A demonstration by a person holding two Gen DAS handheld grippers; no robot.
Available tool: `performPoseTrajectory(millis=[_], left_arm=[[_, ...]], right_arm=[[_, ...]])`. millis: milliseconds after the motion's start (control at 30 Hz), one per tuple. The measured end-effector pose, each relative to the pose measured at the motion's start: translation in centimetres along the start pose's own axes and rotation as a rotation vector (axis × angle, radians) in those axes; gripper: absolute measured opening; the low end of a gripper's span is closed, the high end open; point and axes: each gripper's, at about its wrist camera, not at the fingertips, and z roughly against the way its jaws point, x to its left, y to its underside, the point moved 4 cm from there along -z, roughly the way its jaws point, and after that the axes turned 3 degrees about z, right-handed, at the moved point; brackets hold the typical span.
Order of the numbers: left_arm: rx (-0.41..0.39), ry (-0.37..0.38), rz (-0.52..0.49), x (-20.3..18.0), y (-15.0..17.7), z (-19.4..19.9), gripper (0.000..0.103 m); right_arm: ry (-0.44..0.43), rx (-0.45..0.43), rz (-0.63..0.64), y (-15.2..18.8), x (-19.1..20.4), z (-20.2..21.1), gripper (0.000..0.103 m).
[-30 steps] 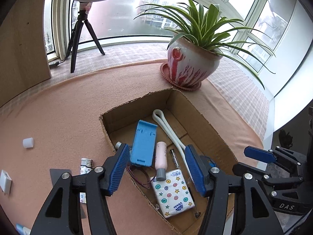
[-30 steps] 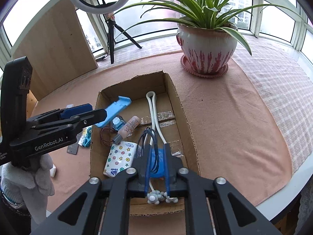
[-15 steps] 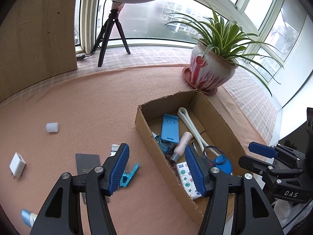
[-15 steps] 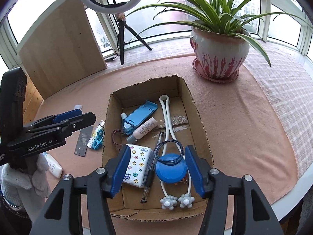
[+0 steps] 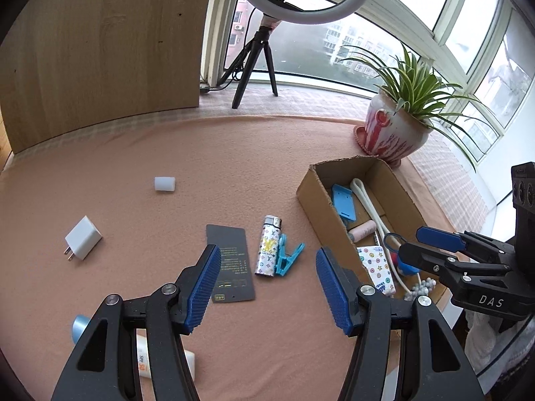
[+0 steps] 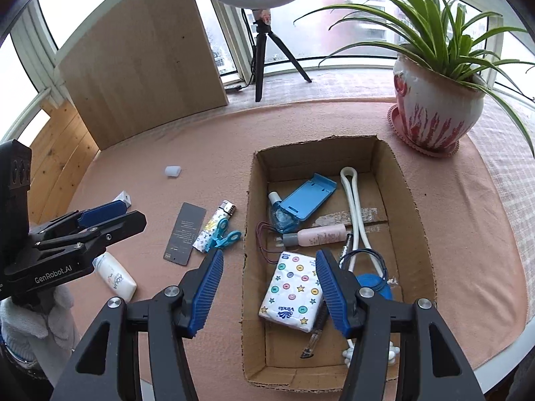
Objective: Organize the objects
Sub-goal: 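Move both grippers back to the white AQUA sunscreen bottle on the floor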
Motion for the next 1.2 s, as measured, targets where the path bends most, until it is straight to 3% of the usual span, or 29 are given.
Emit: performPoseTrajectory(millis=[300, 600, 900, 1200], left_arm=[[-0.015, -0.07, 0.074, 5.2, 2.2, 3.1, 0.063], [0.028, -0.131, 0.208, 12.1, 6.8, 4.5, 0.063], [0.071, -0.125, 0.335, 16.8, 11.0, 4.1, 0.063], [0.107, -0.084, 0.365, 18.9, 11.8, 2.0, 0.057]], right_arm=[[-0.045, 0.015, 0.103, -1.2, 6.0, -1.6, 0.054], [-0.103, 0.076, 0.239, -1.3, 12.4, -5.1, 0.054], [-0.111, 0.125, 0.346, -1.0, 16.8, -8.4, 0.054], [-0.237, 0.289, 0.369, 0.3, 20.4, -13.1, 0.054]])
